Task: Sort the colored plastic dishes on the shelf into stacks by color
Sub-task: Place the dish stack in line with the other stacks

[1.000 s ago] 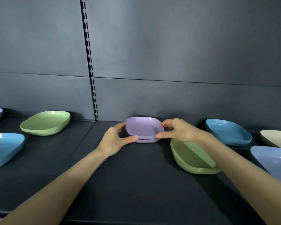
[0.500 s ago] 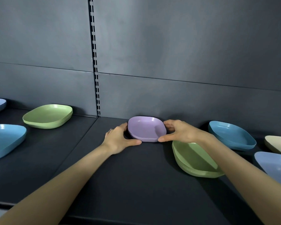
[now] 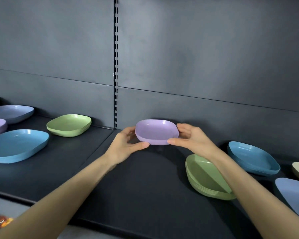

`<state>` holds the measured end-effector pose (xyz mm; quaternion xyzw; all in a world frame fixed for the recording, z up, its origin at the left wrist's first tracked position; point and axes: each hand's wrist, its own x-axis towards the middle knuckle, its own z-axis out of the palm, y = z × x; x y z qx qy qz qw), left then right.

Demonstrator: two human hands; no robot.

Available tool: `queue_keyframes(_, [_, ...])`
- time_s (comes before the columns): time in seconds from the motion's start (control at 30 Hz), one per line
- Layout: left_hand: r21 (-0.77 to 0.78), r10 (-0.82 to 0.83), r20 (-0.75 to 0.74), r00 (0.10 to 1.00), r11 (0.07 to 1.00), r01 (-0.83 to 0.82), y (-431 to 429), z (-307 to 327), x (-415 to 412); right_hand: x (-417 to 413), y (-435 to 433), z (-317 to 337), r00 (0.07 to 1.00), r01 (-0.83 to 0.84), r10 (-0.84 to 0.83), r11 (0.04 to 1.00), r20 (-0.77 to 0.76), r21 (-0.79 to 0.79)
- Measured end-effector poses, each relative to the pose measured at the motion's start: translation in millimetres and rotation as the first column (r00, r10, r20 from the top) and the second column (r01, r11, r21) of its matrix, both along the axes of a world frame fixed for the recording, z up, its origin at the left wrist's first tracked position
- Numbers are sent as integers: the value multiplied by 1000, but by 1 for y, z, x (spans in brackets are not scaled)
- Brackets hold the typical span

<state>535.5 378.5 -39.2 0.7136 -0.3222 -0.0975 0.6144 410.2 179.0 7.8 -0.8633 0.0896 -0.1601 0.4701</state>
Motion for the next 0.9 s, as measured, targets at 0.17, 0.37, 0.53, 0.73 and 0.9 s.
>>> queue_keyframes(0.17, [-289, 31, -2, 1000, 957, -30, 28, 27, -29, -6, 30, 12, 978, 4, -29, 993, 207, 118])
queue_keyframes(0.37, [-435, 81, -31, 996, 896, -87, 66, 36, -43, -2, 75, 16, 949, -92, 13, 967, 316, 238])
queue_keyframes(0.53, [-476, 124, -41, 991, 870, -128, 108, 44, -42, 12, 121, 20, 938, -148, 44, 947, 343, 284])
queue_keyframes(0.73, [-505, 209, -18, 978, 842, -190, 194, 45, -22, 43, 205, 18, 918, -239, 104, 915, 382, 325])
queue_keyframes(0.9, [-473, 270, 13, 963, 850, -232, 295, 42, 2, 80, 305, 11, 898, -300, 127, 877, 421, 375])
